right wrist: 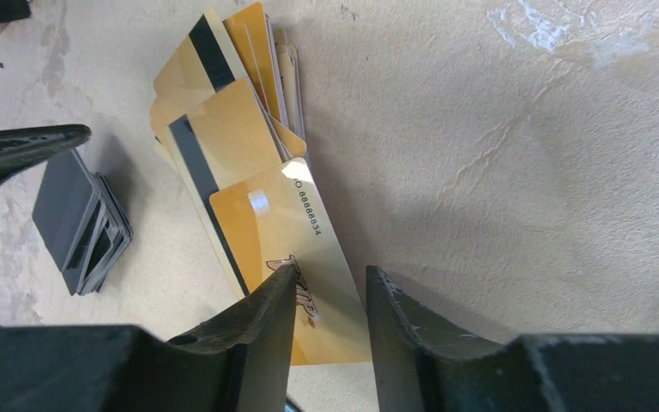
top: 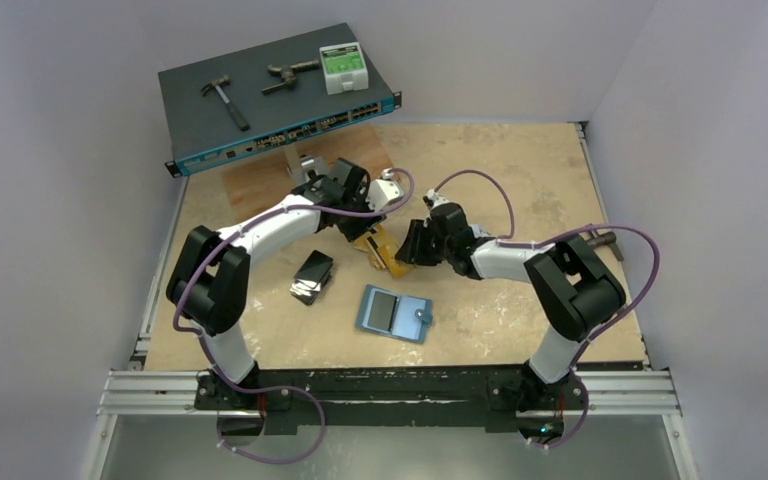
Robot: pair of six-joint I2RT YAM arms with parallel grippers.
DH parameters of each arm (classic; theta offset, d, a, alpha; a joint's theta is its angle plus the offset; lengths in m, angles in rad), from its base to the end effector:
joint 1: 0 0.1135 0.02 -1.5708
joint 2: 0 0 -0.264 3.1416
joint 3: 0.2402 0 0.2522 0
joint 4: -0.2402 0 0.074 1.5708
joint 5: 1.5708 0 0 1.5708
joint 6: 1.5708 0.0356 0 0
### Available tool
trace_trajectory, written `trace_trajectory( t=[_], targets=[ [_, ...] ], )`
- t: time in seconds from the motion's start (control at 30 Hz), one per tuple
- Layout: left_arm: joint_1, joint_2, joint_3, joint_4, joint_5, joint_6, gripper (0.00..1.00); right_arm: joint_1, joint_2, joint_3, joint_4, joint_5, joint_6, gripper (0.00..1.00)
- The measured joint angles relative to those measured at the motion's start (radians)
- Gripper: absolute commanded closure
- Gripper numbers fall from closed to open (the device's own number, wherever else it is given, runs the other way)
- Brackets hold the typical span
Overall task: Put the credit cards into the card holder
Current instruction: Pick up the credit card from the center of the board.
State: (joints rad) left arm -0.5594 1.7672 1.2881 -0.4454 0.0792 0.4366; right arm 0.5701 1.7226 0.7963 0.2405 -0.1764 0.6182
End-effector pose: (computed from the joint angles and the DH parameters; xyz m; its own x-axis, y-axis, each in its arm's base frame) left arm 0.3227 -0.2054 0.2253 -0.3724 0.7305 -0.5725 0.8021 0.5636 0.1974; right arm 0.2824 0.1885 0.1456 -0.8087 0.1593 -0.5663 -0.2172 0.8138 0.5391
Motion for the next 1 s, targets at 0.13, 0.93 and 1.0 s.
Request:
trace_trajectory(
  t=[0.13, 0.93, 1.0],
  targets=[
    [0.000, 0.000, -0.007, 0.005, 0.004, -0.007, 0.51, -0.001, -0.015, 0.000, 0.001, -0.006, 0.015, 0.83],
    [0.025, -0.031, 0.037, -0.089, 0.180, -0.122, 0.47, -0.008, -0.138, 0.000, 0.037, -0.132, 0.100, 1.00],
    [0.056, -0.068, 0.055, -0.119, 0.230, -0.164, 0.45, -0.008, -0.164, -0.001, 0.040, -0.142, 0.100, 1.00]
  ],
)
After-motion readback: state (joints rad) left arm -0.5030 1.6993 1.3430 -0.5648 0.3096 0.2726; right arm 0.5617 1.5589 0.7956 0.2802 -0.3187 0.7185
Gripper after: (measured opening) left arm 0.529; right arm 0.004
